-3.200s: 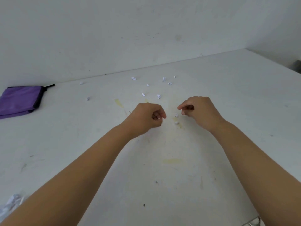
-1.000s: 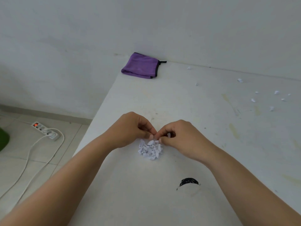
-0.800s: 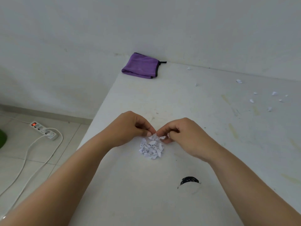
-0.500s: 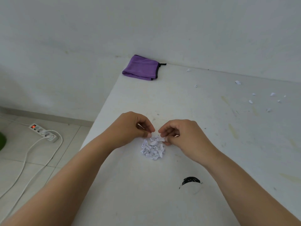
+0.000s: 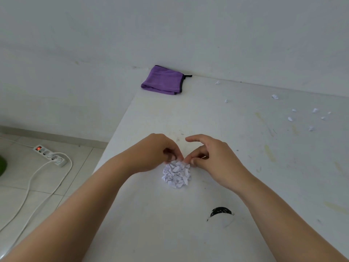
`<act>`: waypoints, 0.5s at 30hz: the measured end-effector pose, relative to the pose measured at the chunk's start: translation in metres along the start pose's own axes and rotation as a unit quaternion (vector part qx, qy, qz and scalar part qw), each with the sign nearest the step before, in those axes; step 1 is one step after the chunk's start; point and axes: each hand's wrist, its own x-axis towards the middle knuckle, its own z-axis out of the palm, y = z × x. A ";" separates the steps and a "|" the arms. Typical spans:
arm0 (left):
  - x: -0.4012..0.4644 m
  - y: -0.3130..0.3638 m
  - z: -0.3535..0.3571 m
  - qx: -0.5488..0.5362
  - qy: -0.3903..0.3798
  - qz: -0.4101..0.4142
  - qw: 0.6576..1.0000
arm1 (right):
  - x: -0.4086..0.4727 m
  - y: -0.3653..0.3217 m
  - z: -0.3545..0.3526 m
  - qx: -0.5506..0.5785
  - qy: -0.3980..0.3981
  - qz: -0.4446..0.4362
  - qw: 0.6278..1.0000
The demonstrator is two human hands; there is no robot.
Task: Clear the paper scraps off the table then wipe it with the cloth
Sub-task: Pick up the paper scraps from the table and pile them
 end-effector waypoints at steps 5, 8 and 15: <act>0.003 -0.004 -0.002 -0.027 -0.001 0.012 1.000 | 0.002 0.003 0.000 0.022 0.017 -0.022 0.999; 0.012 -0.001 -0.008 -0.026 0.007 0.030 0.999 | 0.007 0.002 -0.007 0.036 0.043 -0.033 0.998; 0.084 0.031 -0.016 0.009 0.067 0.078 0.995 | 0.054 0.039 -0.070 0.046 0.153 0.031 0.987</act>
